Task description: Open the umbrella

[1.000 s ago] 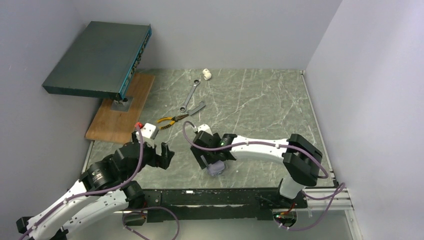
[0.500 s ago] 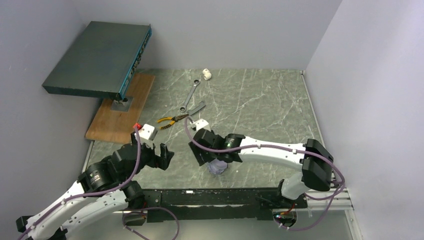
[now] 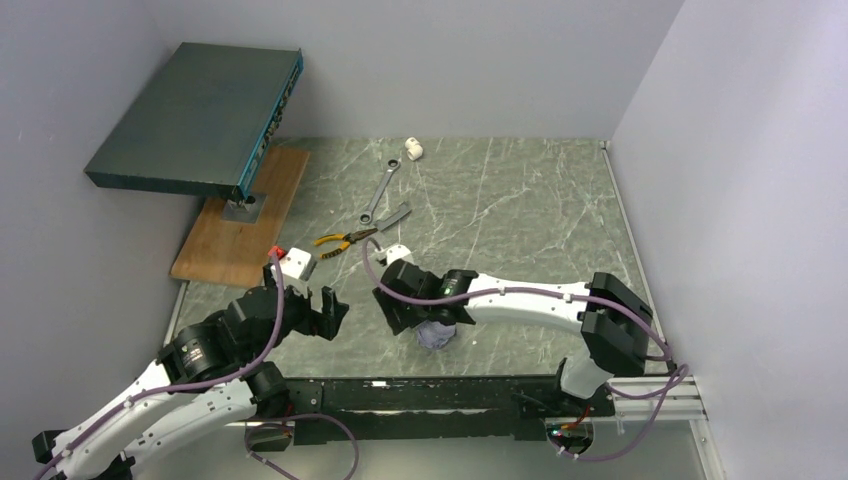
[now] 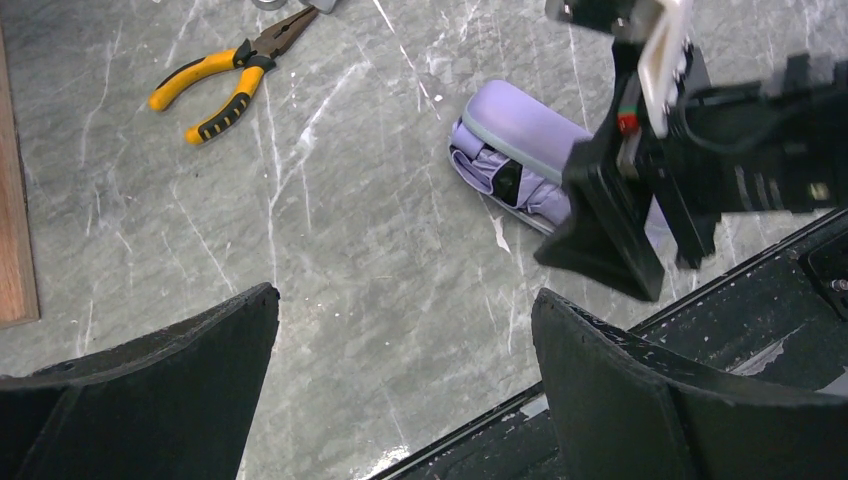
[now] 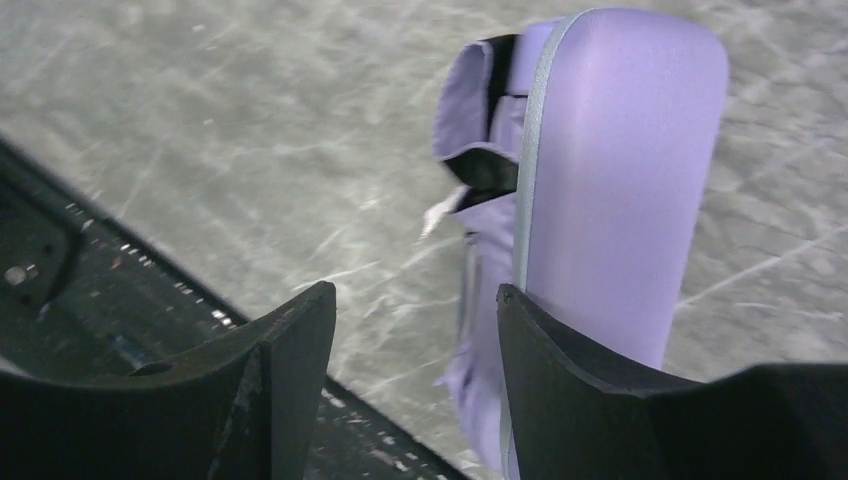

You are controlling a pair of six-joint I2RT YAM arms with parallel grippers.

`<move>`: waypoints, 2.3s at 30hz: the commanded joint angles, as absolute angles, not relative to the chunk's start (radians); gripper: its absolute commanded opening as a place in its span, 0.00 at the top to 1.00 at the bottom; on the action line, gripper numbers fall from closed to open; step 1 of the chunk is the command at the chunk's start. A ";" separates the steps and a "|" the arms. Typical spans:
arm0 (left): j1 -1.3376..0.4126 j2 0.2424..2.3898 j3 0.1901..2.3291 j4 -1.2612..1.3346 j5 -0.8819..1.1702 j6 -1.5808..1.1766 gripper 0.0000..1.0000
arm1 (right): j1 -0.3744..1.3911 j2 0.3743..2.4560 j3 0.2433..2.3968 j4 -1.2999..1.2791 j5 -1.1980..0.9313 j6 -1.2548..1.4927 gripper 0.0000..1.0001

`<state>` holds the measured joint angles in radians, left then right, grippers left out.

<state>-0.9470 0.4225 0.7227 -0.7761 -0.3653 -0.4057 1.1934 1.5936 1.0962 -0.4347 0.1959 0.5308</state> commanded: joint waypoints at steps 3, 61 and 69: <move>-0.953 0.446 0.727 -0.764 -0.390 -0.407 0.01 | 1.101 1.552 1.065 -0.433 0.196 0.496 0.35; -0.957 0.418 0.741 -0.765 -0.399 -0.392 0.01 | 0.703 1.282 1.353 -0.417 -0.294 0.439 1.00; -0.959 0.335 0.719 -0.737 -0.396 -0.395 0.01 | 0.807 1.133 0.998 -0.280 -0.463 0.449 0.94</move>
<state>-0.9539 0.3824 0.7223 -0.7845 -0.3977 -0.4053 0.7238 1.1244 1.0939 -0.4129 -0.3523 0.4438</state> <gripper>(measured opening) 0.994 0.443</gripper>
